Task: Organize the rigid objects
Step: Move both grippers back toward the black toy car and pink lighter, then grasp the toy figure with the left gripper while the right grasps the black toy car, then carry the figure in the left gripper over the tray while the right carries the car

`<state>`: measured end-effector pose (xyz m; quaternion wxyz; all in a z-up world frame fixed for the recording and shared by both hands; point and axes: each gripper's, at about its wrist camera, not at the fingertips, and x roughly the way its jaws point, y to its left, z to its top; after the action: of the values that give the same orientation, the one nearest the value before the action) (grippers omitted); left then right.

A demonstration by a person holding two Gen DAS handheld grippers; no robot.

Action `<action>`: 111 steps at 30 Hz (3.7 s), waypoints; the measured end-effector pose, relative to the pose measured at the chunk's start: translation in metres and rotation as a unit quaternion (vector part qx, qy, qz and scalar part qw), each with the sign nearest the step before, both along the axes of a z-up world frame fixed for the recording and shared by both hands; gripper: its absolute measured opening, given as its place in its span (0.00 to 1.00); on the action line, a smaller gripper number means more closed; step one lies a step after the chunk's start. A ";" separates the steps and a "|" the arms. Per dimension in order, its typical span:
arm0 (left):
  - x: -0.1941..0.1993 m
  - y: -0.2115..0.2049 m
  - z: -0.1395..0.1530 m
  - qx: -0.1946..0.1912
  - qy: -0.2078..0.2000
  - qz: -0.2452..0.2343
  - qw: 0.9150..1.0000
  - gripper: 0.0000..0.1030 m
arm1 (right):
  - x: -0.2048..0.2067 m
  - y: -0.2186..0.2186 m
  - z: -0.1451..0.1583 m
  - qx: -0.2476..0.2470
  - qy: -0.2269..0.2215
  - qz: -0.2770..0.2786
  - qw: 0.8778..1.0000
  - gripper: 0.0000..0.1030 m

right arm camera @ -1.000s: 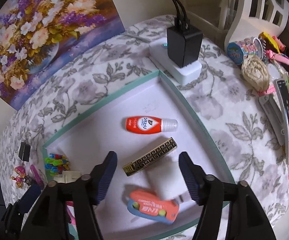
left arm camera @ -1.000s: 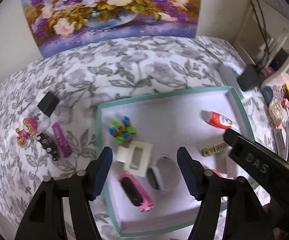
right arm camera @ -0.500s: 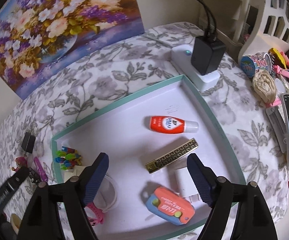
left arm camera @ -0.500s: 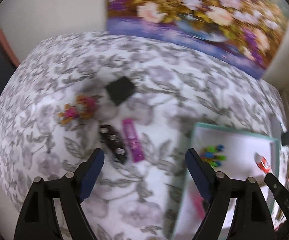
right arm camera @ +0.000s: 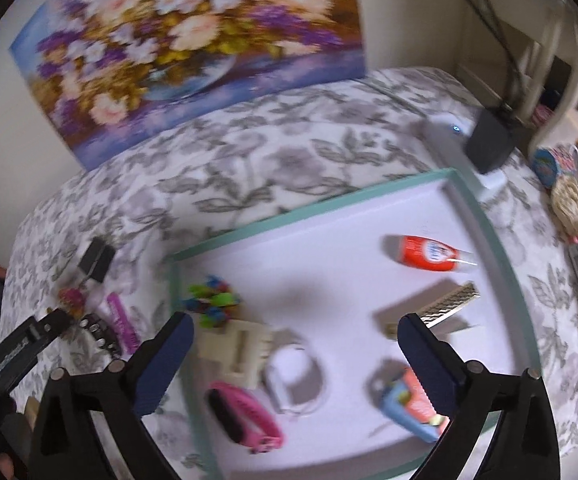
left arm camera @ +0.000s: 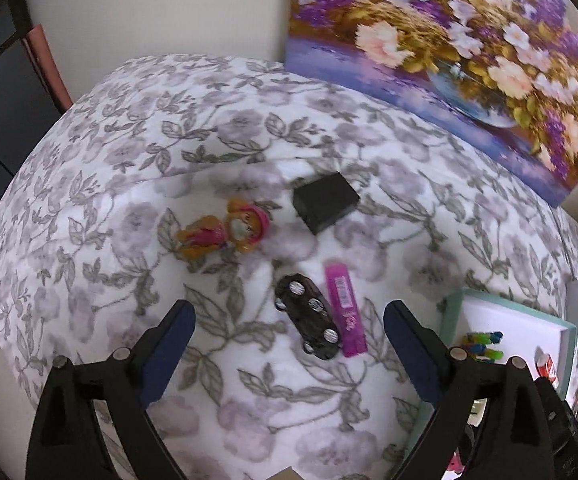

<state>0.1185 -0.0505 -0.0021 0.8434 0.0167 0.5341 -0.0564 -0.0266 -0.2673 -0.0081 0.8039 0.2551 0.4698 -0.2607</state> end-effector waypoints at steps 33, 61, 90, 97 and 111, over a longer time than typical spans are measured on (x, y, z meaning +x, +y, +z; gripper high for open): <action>0.081 0.098 -0.031 -0.066 0.029 0.074 0.995 0.93 | 0.130 0.145 -0.030 0.044 -0.042 0.195 0.979 0.81; 0.096 0.076 -0.067 -0.108 0.076 0.025 0.991 0.65 | 0.161 0.166 -0.077 0.074 -0.012 0.225 0.971 0.43; 0.006 -0.004 0.047 -0.097 -0.003 -0.033 0.995 0.65 | 0.066 0.050 0.034 -0.016 -0.035 0.110 0.993 0.43; -0.020 -0.049 0.043 -0.088 0.009 -0.070 0.994 0.65 | 0.032 0.002 0.048 -0.045 -0.027 0.066 0.996 0.43; -0.059 -0.133 0.015 -0.040 0.013 -0.156 0.987 0.65 | 0.002 -0.060 0.023 -0.044 0.010 0.032 0.998 0.43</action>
<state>0.0596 -0.1833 0.0131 0.8173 0.0647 0.5331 -0.2087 -0.0245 -0.3272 0.0145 0.8174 0.2015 0.4739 -0.2584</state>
